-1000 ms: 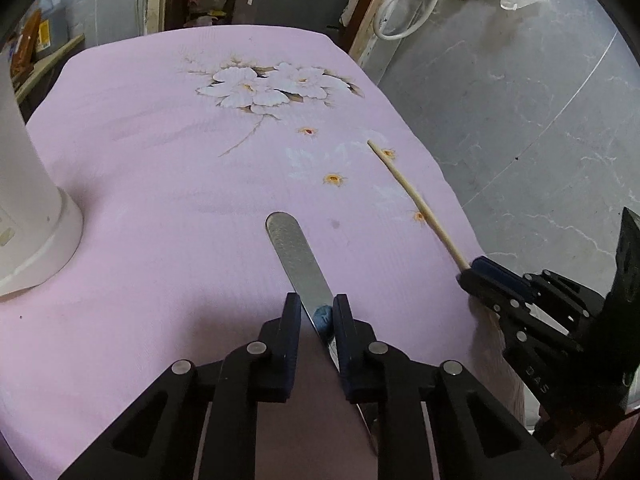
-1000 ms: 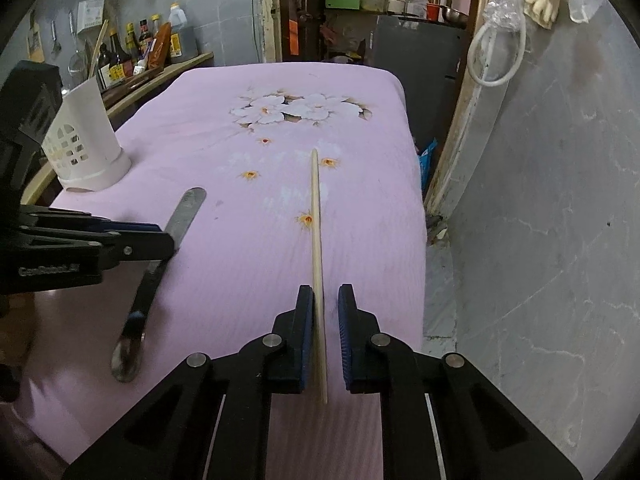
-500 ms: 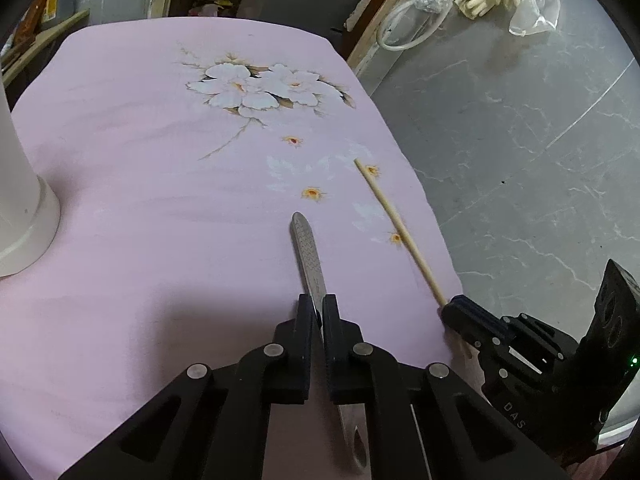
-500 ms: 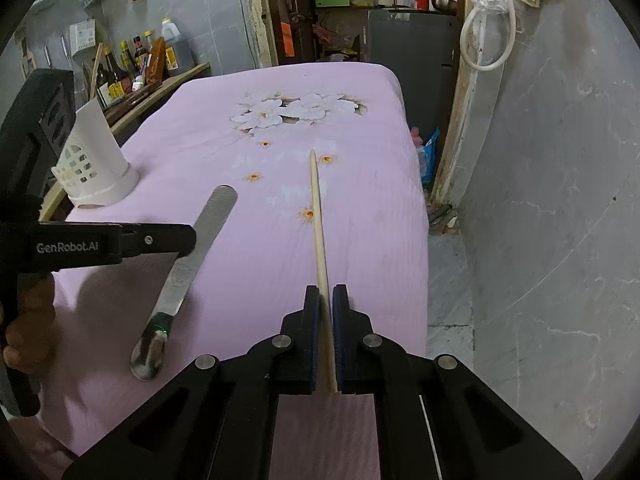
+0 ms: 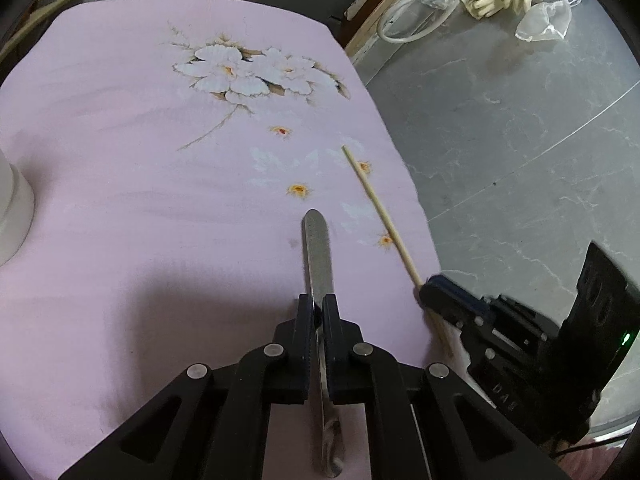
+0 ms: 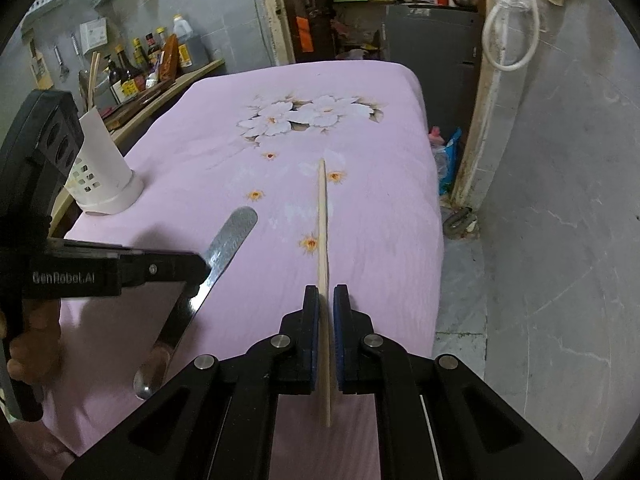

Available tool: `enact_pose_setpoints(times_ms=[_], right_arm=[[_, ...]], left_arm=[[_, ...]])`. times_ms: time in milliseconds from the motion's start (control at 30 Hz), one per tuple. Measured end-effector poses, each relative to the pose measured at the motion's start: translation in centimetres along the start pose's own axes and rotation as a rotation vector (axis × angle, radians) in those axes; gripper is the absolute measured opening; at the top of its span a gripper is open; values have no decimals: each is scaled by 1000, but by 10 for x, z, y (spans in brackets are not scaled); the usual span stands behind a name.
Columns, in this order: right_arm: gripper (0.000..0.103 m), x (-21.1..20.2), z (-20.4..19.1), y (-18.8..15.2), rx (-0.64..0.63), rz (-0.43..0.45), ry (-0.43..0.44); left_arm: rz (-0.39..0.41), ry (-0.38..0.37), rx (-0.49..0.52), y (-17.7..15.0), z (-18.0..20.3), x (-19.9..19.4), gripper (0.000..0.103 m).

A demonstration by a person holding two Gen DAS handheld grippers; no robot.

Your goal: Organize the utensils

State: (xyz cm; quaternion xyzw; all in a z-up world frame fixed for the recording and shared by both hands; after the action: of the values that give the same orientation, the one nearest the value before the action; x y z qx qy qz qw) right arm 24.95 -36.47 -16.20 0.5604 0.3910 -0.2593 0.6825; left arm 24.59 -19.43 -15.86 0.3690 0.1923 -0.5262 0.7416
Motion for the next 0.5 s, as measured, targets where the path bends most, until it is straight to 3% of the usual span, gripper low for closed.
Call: enact_pose_setpoints(times_ms=[300, 500], right_arm=[[6, 25, -10, 34, -73, -12, 28], [5, 28, -11, 37, -92, -36, 35]], left_arm=[[-25, -1, -9, -1, -8, -3, 6], [-57, -6, 17, -2, -6, -3, 8]])
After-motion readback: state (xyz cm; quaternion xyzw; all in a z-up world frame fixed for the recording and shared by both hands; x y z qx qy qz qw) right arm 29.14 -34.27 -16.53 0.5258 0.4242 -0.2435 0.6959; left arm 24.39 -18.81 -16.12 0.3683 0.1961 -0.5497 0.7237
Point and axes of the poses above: each gripper's, at about its wrist camera, not at the fingertips, and x roughly the way its jaws point, z to its right, y to its top, the point moved 1 cm from there along x, roughly the way its jaws point, and after that the axes turned 15 degrees about -y, right-handed, at the moved point
